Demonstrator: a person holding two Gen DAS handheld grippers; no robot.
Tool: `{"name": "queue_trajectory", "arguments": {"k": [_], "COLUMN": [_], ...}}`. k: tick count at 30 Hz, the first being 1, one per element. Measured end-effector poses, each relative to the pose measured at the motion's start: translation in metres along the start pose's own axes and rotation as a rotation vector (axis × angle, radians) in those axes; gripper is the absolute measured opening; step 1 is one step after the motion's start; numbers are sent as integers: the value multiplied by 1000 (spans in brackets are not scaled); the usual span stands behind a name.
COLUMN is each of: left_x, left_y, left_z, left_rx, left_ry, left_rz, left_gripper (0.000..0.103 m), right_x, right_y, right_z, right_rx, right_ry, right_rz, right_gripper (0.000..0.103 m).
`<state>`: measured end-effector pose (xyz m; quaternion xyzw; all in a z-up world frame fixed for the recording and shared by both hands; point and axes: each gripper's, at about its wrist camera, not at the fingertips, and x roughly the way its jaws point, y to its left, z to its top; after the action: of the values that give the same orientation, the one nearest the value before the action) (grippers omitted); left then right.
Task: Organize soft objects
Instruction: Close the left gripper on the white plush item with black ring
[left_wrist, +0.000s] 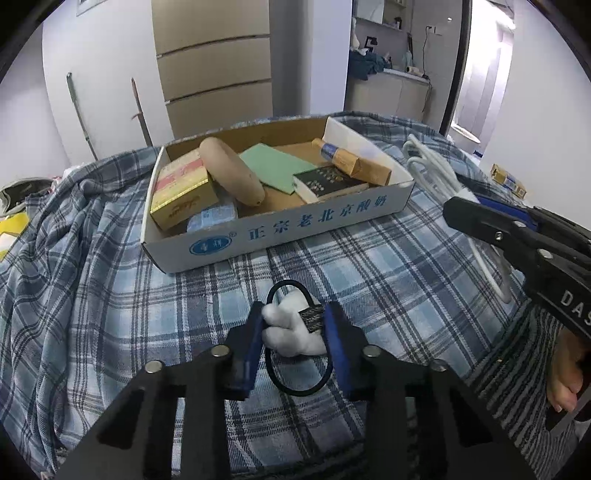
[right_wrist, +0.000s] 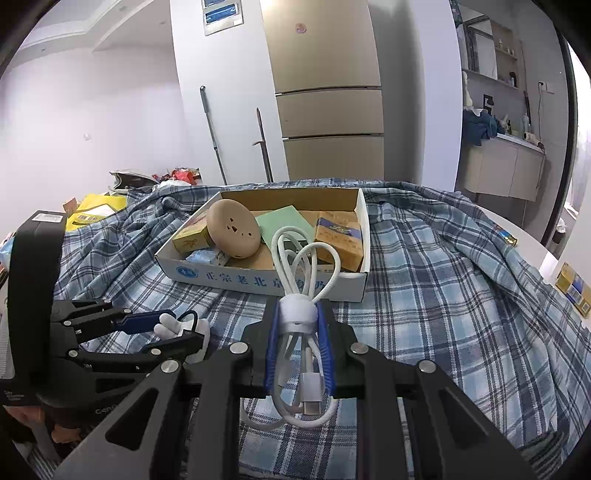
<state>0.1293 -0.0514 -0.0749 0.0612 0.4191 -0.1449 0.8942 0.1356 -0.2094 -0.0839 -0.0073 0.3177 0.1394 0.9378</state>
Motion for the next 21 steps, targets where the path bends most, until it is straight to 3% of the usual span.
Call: {"name": "queue_trajectory", "arguments": {"k": [4, 12, 21], "left_x": [-8, -22, -69], "left_y": [1, 1, 7], "left_z": [0, -2, -5], "left_rx": [-4, -1, -27], "left_ry": [-41, -112, -347], "left_rz": [-3, -19, -18], "left_gripper": [18, 12, 12], "right_x": [0, -5, -18], "right_y": [0, -3, -1], "right_z": [0, 0, 1], "right_rx": [0, 12, 5], "right_ry": [3, -12, -74], "right_rz": [0, -12, -8], "right_gripper": [19, 19, 19]}}
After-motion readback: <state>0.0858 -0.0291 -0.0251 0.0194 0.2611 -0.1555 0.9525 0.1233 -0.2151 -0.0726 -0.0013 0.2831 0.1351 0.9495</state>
